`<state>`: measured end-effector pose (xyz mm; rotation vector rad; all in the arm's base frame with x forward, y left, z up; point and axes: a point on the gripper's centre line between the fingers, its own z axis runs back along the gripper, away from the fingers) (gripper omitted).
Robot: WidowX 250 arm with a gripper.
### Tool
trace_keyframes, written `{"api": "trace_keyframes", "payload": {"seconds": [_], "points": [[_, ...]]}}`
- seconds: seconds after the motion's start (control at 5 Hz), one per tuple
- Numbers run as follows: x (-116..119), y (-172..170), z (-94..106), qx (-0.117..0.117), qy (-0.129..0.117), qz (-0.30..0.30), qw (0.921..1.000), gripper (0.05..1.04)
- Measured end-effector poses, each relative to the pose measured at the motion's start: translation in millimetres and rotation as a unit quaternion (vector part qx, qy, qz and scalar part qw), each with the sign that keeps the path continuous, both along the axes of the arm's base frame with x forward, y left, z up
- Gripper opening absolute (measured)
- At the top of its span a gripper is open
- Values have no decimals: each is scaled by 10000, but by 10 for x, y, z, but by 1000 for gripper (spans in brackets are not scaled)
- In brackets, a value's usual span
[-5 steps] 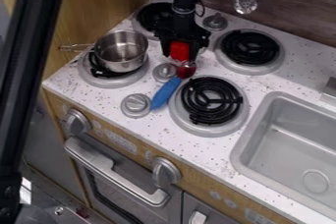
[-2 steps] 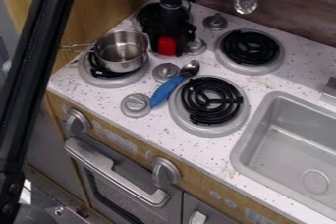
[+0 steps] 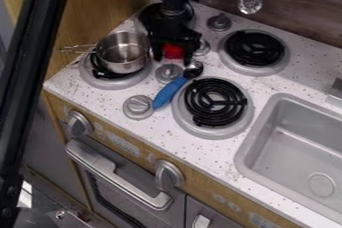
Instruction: Move the red paprika to the upper left burner
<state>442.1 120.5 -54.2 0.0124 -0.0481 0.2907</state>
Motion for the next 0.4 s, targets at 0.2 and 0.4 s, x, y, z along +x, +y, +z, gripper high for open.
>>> {"api": "trace_keyframes", "payload": {"seconds": [0.2, 0.4], "points": [[-23, -64, 423, -63, -370, -218, 9991, 999], [-208, -81, 549, -70, -411, -472, 9980, 998]]}}
